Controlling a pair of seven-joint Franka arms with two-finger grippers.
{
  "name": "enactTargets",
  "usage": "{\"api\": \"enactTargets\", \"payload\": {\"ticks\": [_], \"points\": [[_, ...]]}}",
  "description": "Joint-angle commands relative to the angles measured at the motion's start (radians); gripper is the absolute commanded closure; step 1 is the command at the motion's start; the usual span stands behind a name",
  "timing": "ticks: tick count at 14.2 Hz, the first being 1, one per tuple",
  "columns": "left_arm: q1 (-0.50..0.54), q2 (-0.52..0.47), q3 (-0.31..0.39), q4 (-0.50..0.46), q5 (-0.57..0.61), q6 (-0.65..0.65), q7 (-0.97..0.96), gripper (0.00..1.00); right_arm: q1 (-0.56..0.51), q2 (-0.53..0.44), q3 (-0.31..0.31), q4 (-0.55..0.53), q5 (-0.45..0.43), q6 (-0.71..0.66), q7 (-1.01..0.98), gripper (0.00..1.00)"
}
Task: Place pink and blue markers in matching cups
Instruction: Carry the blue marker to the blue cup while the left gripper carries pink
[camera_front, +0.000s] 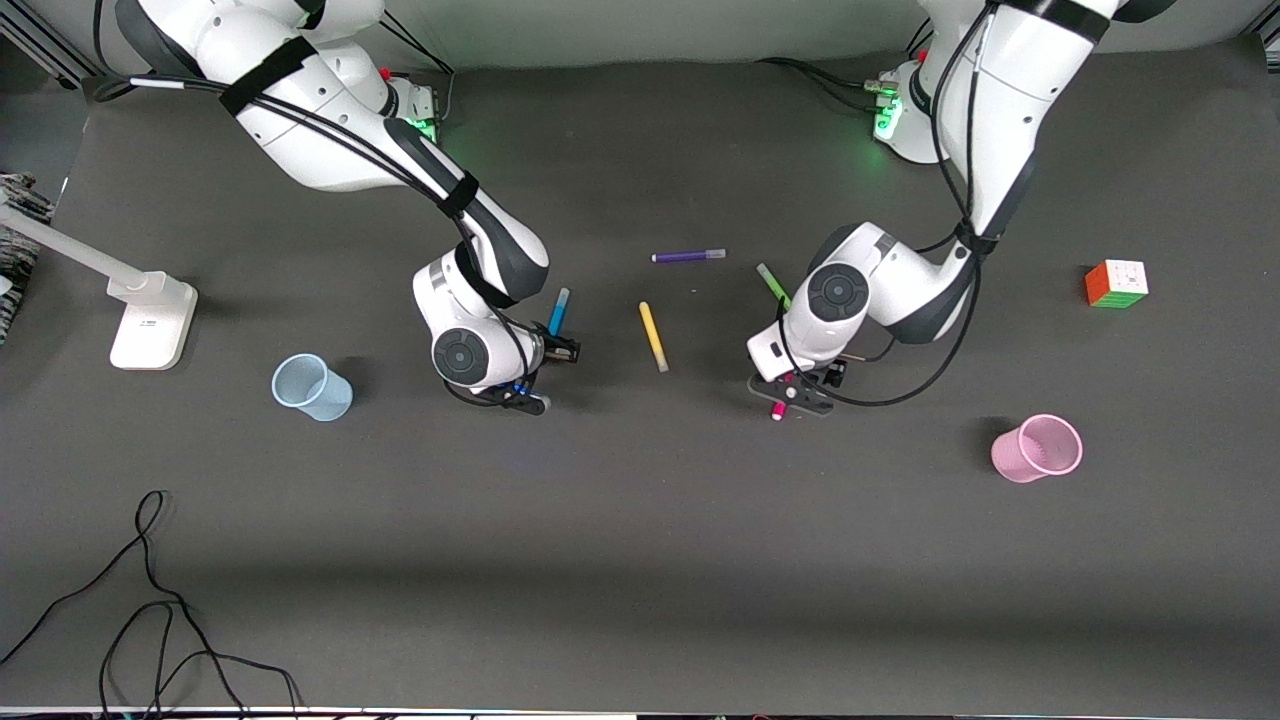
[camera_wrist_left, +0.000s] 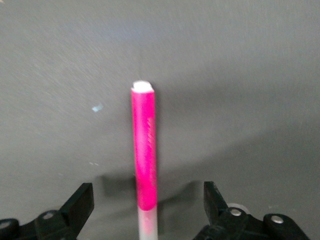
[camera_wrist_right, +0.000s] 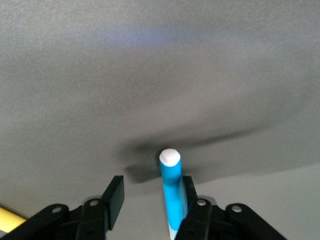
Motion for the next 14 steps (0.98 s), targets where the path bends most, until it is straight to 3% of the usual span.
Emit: {"api": "enactTargets", "payload": {"ticks": [1,3,4,9,12,14], "points": [[-0.014,-0.035,0.011,-0.038,0.021,0.006,-0.031,0.11,-0.003,0.005,0.001,-0.007,0.003,0.027,0.007,0.76],[-0.012,-0.041,0.009,-0.038,0.021,-0.002,-0.039,0.22,-0.004,0.005,0.000,-0.010,0.003,0.027,0.007,0.96],[-0.012,-0.041,0.009,-0.038,0.021,-0.010,-0.062,0.32,-0.004,0.005,-0.002,-0.010,0.003,0.027,0.007,1.00],[-0.011,-0.044,0.009,-0.030,0.020,-0.016,-0.132,0.94,-0.010,-0.054,-0.007,-0.010,0.003,0.011,0.004,1.00],[-0.011,-0.044,0.008,-0.017,0.020,-0.047,-0.137,1.00,-0.038,-0.201,-0.033,-0.009,0.002,-0.112,-0.014,1.00],[-0.009,-0.044,0.008,-0.004,0.020,-0.070,-0.135,1.00,-0.038,-0.319,-0.098,-0.010,0.000,-0.173,-0.069,1.00]]}}
